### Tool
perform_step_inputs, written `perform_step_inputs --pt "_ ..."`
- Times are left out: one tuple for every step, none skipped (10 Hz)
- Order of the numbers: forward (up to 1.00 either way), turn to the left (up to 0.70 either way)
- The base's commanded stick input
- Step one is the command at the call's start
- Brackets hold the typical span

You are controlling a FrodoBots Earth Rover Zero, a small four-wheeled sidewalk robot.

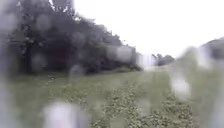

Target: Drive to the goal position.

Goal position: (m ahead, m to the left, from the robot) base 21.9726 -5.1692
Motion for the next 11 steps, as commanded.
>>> perform_step_inputs --pt "0.85 -0.34" --pt "0.85 -0.34" --pt "0.85 -0.34" --pt "0.85 -0.34" --pt "0.85 -0.34" --pt "0.85 -0.34" --pt "0.85 -0.13" --pt "0.85 0.0" --pt "0.85 0.0" --pt "0.85 0.0" --pt "0.85 0.0"
